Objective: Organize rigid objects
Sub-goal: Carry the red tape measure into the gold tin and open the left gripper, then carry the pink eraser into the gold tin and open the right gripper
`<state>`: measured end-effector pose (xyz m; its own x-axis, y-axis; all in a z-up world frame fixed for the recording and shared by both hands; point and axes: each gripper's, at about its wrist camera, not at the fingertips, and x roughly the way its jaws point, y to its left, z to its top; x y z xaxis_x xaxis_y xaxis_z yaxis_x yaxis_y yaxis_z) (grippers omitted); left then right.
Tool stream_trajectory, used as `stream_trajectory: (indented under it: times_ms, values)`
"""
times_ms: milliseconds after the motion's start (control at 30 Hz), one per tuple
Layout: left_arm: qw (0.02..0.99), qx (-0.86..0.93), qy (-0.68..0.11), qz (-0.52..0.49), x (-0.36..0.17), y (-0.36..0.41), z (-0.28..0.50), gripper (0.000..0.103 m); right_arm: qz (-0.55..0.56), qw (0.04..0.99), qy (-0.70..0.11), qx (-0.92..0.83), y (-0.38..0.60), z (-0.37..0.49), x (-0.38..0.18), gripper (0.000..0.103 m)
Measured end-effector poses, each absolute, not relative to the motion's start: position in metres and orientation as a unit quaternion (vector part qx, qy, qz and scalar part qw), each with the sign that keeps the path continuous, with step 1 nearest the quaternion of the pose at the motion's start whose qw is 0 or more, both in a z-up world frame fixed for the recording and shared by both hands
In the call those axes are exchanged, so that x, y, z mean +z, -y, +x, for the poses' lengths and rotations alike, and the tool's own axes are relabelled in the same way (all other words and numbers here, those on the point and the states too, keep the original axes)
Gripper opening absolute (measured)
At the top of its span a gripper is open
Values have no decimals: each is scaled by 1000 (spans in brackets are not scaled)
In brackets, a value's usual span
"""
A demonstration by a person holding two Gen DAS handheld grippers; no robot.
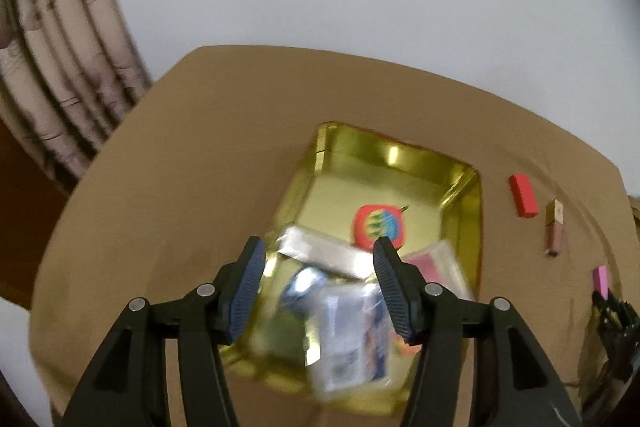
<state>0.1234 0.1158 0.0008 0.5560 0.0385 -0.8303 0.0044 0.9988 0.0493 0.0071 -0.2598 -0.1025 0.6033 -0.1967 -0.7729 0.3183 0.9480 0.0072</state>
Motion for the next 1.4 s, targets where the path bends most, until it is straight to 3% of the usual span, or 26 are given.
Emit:
stream_trajectory:
  times_ms: [500,900,1000,1400]
  values:
    - [893,74,-429,115,37,-171,70,71,71,892,-422,-147,258,7,-102,30]
    - [885,71,-460,37,-14,-157,59,74,78,885,-426,-169,248,13,-91,30]
    - [888,89,-451,13,-15,-167,58,79,76,894,-413,-154,235,14,-76,30]
    - [880,111,-461,-12,-24,-188,62,80,43,925,-378,-7,123,47,-19,30]
